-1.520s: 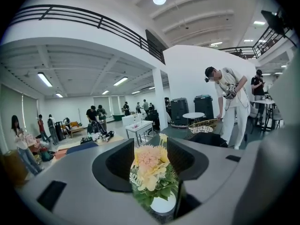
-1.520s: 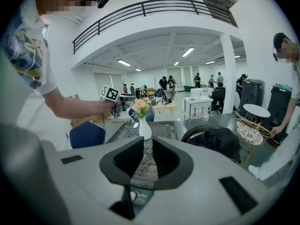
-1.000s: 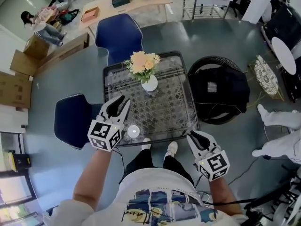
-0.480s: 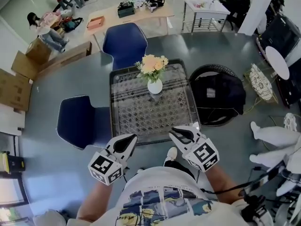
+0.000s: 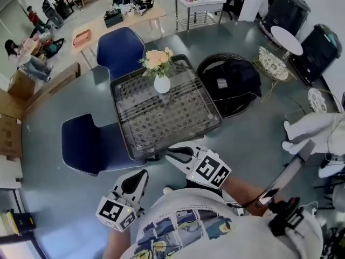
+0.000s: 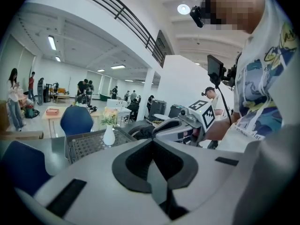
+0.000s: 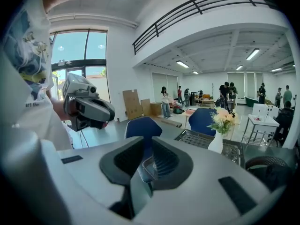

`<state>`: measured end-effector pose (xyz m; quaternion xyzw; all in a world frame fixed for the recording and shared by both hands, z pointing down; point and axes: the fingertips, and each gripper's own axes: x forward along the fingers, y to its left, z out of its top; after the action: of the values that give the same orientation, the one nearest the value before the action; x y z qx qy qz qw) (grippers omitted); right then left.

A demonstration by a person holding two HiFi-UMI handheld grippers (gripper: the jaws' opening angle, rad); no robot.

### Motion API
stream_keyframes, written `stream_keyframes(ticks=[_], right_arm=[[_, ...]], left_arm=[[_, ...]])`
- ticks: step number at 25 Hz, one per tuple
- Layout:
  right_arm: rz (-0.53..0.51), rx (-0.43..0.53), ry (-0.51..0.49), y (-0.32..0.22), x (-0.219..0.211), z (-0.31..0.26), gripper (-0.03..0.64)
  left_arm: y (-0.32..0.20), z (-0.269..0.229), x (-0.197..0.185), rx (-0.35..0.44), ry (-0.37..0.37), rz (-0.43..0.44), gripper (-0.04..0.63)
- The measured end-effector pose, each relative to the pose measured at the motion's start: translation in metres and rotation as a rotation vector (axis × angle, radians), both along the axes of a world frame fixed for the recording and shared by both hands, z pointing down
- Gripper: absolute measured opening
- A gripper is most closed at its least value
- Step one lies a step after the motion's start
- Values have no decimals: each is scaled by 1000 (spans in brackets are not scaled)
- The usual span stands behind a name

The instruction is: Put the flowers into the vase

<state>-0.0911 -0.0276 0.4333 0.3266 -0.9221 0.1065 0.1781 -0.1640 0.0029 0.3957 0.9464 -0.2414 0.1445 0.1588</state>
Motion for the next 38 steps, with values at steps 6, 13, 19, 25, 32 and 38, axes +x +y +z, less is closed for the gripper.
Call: stream_keyframes(ticks=[6, 13, 19, 25, 32, 38], right_arm=[[11, 1, 6, 39, -40, 0, 54], [-11, 24, 33, 56, -69, -3, 48], [-15, 48, 41, 64, -82, -5, 40], [-33, 72, 42, 71, -95, -13, 34], [-51, 85, 47, 78, -103, -15, 27], [-56, 81, 50, 75, -111, -15, 21]], left_arm=[[32, 3, -35, -22, 13, 29, 9], [39, 9, -57, -25, 34, 30, 9], [47, 11, -66, -20, 49, 27, 9], [52, 10, -86, -19, 55, -13, 9], [62, 11, -92, -15, 64, -28, 9], [60, 10, -100, -17, 66, -32, 9]])
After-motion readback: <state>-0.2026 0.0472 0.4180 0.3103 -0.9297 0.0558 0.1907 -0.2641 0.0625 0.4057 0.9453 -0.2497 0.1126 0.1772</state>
